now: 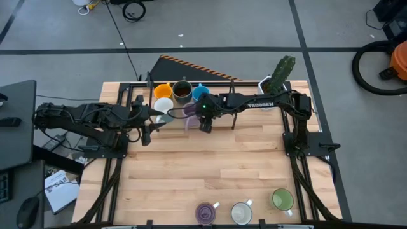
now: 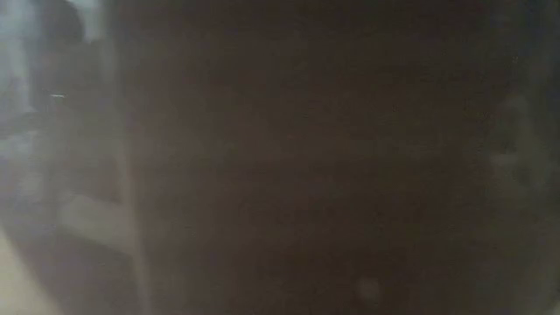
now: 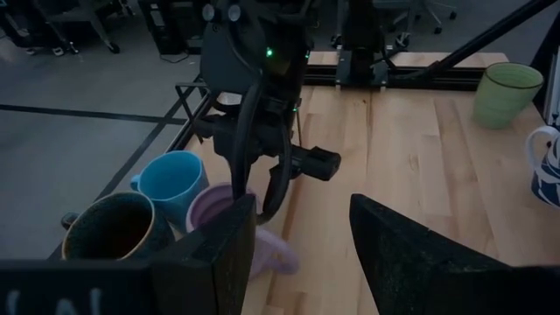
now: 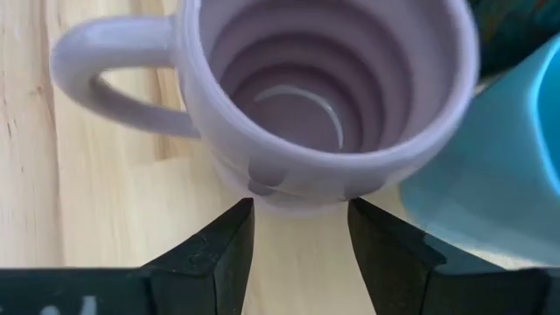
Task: Place coffee mugs
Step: Put the purple mug on the shelf
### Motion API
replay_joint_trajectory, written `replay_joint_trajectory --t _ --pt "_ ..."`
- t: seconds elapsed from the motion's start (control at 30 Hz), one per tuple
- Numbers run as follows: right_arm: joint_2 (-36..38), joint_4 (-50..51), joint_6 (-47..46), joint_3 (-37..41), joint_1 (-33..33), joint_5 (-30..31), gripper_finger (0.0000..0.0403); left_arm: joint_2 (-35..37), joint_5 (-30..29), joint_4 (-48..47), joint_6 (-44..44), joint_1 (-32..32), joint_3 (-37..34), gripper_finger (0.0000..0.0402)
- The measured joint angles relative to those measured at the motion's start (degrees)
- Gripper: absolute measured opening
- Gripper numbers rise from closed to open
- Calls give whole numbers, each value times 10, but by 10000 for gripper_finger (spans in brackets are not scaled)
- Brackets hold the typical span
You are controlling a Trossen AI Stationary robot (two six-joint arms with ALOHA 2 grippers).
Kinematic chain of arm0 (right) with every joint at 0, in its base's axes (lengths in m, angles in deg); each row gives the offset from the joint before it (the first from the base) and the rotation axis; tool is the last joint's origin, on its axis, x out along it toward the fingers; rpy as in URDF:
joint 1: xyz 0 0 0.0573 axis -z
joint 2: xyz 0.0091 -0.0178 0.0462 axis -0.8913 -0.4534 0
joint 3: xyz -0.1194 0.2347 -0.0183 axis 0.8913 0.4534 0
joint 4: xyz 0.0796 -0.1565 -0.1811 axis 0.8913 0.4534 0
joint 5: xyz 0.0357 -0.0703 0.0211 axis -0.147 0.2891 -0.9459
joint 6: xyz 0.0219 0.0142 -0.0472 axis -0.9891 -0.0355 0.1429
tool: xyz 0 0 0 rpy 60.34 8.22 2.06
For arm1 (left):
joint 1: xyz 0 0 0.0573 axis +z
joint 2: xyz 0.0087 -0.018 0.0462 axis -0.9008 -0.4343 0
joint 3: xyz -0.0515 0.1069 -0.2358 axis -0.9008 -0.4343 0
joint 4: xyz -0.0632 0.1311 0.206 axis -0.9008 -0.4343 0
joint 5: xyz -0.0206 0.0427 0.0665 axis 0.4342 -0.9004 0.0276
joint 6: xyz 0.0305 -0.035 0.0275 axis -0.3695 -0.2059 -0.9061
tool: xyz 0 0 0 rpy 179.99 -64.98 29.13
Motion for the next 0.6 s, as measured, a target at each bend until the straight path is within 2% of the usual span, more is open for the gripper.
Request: replay_joint_trajectory --t 0.6 --pt "0 -92 9 0 0 -17 188 0 0 0 -12 0 0 192"
